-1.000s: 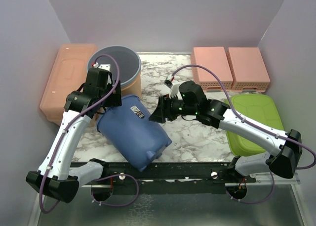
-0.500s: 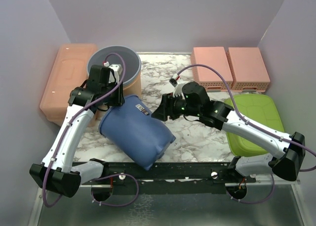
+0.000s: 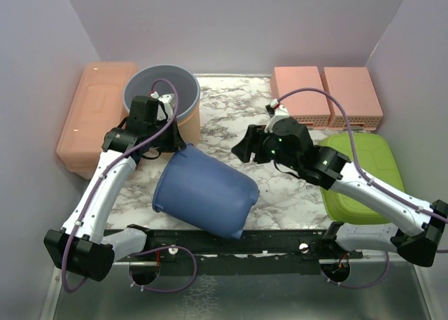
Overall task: Turn the large container upside down
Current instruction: Adjust the container at the center of the board.
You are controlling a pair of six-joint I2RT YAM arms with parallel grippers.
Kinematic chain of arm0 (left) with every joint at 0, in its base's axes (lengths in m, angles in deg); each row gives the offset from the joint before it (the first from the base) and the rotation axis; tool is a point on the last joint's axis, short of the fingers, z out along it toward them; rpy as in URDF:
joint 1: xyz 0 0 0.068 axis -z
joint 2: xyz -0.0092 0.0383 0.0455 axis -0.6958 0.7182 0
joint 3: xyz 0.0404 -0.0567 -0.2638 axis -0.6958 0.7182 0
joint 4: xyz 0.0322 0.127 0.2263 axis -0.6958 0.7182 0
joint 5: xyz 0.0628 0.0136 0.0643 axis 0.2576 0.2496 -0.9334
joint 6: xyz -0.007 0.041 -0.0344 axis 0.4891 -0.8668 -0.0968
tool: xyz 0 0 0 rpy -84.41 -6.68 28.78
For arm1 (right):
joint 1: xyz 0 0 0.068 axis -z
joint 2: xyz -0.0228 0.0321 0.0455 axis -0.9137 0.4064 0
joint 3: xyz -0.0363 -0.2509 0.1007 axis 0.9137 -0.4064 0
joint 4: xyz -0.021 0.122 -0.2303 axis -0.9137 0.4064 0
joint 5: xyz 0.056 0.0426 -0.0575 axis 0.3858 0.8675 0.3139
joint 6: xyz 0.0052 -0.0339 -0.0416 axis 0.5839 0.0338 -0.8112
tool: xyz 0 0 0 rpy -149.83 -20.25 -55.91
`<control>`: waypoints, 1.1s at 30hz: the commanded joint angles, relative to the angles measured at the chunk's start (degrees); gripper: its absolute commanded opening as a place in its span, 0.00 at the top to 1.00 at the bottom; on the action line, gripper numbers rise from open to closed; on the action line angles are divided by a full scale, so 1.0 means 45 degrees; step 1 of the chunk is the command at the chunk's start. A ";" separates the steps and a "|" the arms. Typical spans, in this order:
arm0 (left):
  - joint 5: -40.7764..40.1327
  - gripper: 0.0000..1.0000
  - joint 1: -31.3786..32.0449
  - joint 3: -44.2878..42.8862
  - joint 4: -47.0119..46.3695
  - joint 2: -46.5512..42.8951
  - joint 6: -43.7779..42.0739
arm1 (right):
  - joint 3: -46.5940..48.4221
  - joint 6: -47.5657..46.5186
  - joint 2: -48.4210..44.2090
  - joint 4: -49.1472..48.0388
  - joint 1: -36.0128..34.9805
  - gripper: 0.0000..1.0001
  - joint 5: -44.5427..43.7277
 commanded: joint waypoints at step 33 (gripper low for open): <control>-0.0366 1.00 0.0469 0.0793 -0.3868 0.0190 0.2950 | 0.1452 -0.3223 0.2172 0.1498 -0.3244 0.35 0.5938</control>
